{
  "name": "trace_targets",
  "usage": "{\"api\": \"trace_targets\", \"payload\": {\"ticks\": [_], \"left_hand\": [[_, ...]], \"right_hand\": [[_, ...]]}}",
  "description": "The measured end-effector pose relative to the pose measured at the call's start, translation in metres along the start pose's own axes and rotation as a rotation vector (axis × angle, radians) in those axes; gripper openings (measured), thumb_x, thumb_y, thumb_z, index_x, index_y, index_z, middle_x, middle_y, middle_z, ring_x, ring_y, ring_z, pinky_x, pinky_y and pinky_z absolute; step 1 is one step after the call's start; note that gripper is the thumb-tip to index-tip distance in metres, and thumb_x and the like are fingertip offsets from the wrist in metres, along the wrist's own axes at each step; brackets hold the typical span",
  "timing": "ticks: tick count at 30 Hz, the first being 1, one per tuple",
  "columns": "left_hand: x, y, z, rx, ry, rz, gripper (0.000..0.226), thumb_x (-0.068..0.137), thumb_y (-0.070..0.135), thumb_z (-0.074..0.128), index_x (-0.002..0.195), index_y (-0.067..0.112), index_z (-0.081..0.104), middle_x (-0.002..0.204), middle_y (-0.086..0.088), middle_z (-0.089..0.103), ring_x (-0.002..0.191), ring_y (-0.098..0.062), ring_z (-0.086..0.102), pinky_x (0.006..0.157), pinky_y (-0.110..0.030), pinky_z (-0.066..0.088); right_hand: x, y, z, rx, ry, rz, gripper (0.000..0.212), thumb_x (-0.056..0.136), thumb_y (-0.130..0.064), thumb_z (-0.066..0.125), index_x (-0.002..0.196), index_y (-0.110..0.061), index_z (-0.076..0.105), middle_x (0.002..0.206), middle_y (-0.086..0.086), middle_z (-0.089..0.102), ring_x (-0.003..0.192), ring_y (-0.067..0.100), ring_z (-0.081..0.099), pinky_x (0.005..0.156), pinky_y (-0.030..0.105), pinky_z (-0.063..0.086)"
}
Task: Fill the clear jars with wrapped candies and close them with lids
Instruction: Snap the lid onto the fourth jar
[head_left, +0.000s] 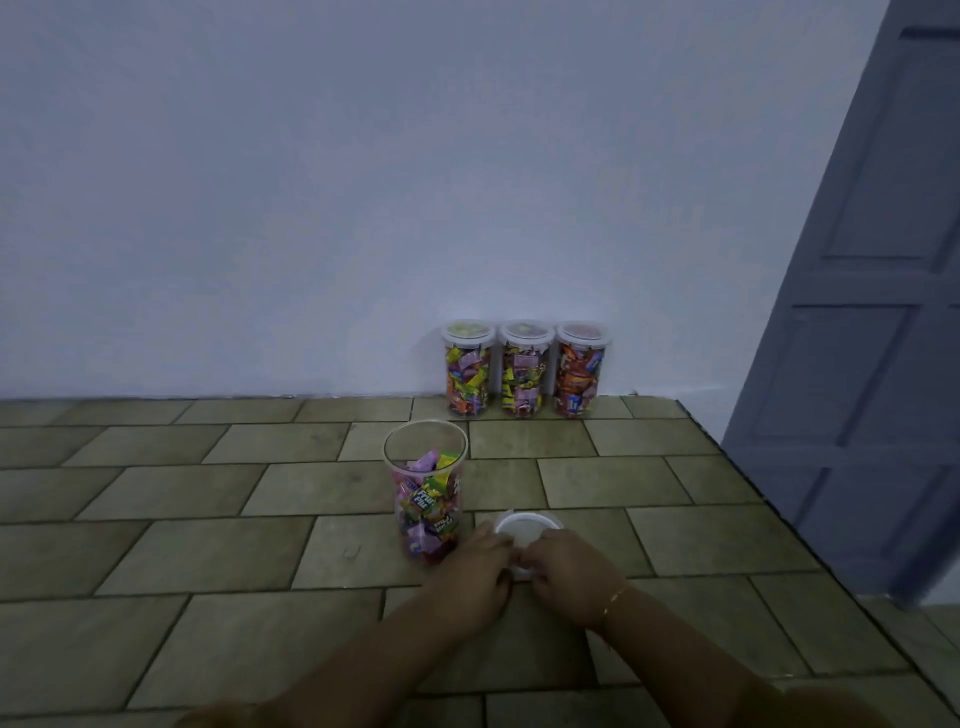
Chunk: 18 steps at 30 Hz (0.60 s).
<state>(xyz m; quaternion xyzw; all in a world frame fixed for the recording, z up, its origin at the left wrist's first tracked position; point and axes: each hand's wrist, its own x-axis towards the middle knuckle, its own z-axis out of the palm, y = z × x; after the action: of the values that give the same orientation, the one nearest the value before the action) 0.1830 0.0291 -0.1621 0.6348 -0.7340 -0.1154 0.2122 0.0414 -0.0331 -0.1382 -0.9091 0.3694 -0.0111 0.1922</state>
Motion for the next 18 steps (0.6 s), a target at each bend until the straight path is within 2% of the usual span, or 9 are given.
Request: {"api": "trace_targets", "payload": {"ticks": [1,2,5,9,11,12,15,18], "left_hand": [[-0.002,-0.001,-0.001,-0.001,0.023,0.003,0.033,0.088,0.013,0.047,0.118,0.012,0.059,0.125,-0.005,0.056,0.124,-0.019,0.042,0.105,-0.022,0.032],[-0.003,-0.001,-0.003,-0.015,0.054,0.001,0.034,0.088,0.011,0.048,0.121,0.012,0.058,0.126,-0.004,0.056,0.124,-0.017,0.042,0.106,-0.017,0.028],[-0.008,0.002,-0.011,-0.037,0.124,-0.01,0.044,0.089,0.01,0.05,0.133,0.017,0.049,0.132,0.002,0.051,0.126,-0.012,0.041,0.096,-0.004,0.018],[-0.018,0.009,-0.026,-0.088,0.217,-0.056,0.045,0.093,0.018,0.05,0.138,0.024,0.044,0.131,0.005,0.054,0.117,-0.008,0.049,0.091,-0.015,0.036],[-0.021,0.015,-0.038,-0.141,0.299,-0.071,0.043,0.094,0.021,0.051,0.136,0.027,0.046,0.13,0.01,0.054,0.114,-0.004,0.05,0.09,-0.014,0.039],[-0.022,0.019,-0.044,-0.176,0.343,-0.077,0.043,0.094,0.021,0.054,0.135,0.027,0.047,0.129,0.013,0.053,0.113,0.0,0.049,0.091,-0.012,0.039],[-0.025,0.031,-0.067,-0.292,0.475,-0.101,0.046,0.09,0.019,0.061,0.133,0.027,0.048,0.118,0.017,0.055,0.101,0.005,0.055,0.082,-0.001,0.039],[-0.025,0.039,-0.092,-0.488,0.616,-0.176,0.041,0.086,0.016,0.067,0.122,0.029,0.054,0.104,0.011,0.064,0.084,0.001,0.062,0.07,-0.008,0.048]], "right_hand": [[0.002,-0.001,-0.003,0.039,0.013,-0.033,0.055,0.083,-0.05,0.034,0.112,-0.017,0.068,0.11,0.005,0.067,0.104,0.018,0.058,0.094,0.024,0.041],[0.002,-0.002,-0.009,0.084,0.045,-0.058,0.049,0.083,-0.049,0.041,0.106,-0.016,0.07,0.103,0.0,0.068,0.098,0.015,0.06,0.089,0.023,0.044],[-0.002,-0.009,-0.033,0.15,0.131,-0.049,0.021,0.086,-0.023,0.058,0.098,-0.012,0.071,0.08,-0.012,0.057,0.079,0.01,0.054,0.064,0.014,0.037],[-0.007,-0.02,-0.065,0.34,0.152,-0.081,0.013,0.086,-0.012,0.059,0.095,-0.012,0.069,0.077,-0.012,0.058,0.067,-0.004,0.05,0.06,0.006,0.04],[-0.011,-0.024,-0.079,0.442,0.157,-0.078,0.008,0.086,-0.01,0.061,0.088,-0.015,0.067,0.074,-0.013,0.058,0.064,-0.006,0.05,0.06,0.003,0.04],[-0.013,-0.024,-0.084,0.523,0.162,-0.076,0.009,0.086,-0.009,0.063,0.084,-0.018,0.066,0.074,-0.01,0.059,0.065,-0.003,0.052,0.062,0.005,0.041],[-0.016,-0.026,-0.097,0.906,0.211,-0.06,0.015,0.084,-0.002,0.063,0.081,-0.017,0.065,0.081,0.0,0.064,0.078,0.016,0.058,0.076,0.029,0.048],[-0.014,-0.032,-0.106,1.173,0.271,-0.025,0.013,0.085,0.001,0.061,0.083,-0.012,0.064,0.084,0.004,0.065,0.078,0.018,0.062,0.073,0.035,0.055]]}}
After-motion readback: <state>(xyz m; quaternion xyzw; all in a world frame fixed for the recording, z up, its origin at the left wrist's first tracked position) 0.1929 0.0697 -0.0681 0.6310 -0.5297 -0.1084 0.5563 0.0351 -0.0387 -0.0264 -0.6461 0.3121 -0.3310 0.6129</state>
